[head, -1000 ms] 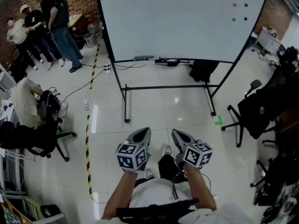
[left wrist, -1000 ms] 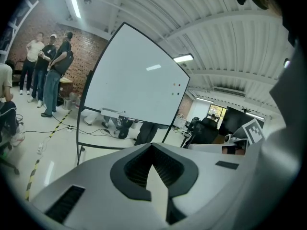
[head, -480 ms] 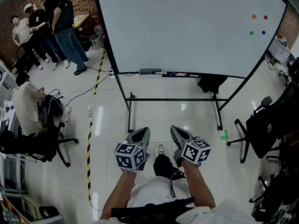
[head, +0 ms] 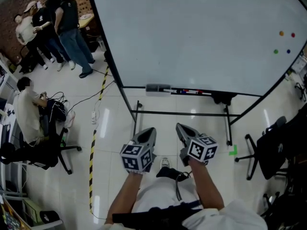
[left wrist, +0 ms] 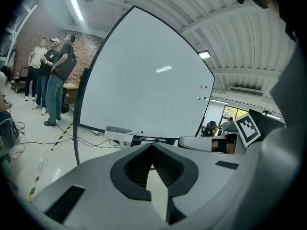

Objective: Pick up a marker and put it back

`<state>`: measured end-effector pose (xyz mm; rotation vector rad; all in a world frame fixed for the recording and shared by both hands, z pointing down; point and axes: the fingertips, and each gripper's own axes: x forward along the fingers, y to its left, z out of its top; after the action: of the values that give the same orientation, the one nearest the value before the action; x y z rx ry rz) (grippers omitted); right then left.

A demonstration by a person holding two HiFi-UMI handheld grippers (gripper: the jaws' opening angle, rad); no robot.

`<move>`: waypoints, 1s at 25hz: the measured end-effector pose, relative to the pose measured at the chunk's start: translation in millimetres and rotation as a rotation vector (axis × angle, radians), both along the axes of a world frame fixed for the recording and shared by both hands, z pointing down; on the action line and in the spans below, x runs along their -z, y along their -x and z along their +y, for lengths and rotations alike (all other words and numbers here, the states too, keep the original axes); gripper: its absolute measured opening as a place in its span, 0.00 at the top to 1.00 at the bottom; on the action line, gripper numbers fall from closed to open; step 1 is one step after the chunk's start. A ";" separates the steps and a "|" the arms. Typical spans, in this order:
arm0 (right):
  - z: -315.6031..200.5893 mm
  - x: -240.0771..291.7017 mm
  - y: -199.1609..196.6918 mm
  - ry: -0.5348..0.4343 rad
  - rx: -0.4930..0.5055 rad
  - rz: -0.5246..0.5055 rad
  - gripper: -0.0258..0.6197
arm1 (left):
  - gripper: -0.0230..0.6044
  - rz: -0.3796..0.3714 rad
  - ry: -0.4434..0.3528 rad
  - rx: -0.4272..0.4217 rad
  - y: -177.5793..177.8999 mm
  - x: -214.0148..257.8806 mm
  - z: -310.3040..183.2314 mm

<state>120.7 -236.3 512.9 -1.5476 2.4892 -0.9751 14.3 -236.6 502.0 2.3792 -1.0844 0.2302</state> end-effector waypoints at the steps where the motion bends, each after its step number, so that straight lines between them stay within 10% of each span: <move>1: -9.6 -1.1 -3.5 0.004 0.003 0.007 0.93 | 0.97 0.001 0.000 0.003 -3.5 0.3 -9.2; 22: -151.3 -35.0 -59.7 0.055 0.009 0.068 0.89 | 0.97 -0.006 0.014 0.085 -38.6 -13.8 -126.8; 25: -172.0 -53.6 -66.3 0.089 0.011 0.089 0.67 | 0.97 -0.012 0.014 0.090 -40.4 -15.5 -134.5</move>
<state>187.1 -408.2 566.5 -1.6391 2.5495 -1.0544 54.7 -371.1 517.6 2.3123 -1.1887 0.2201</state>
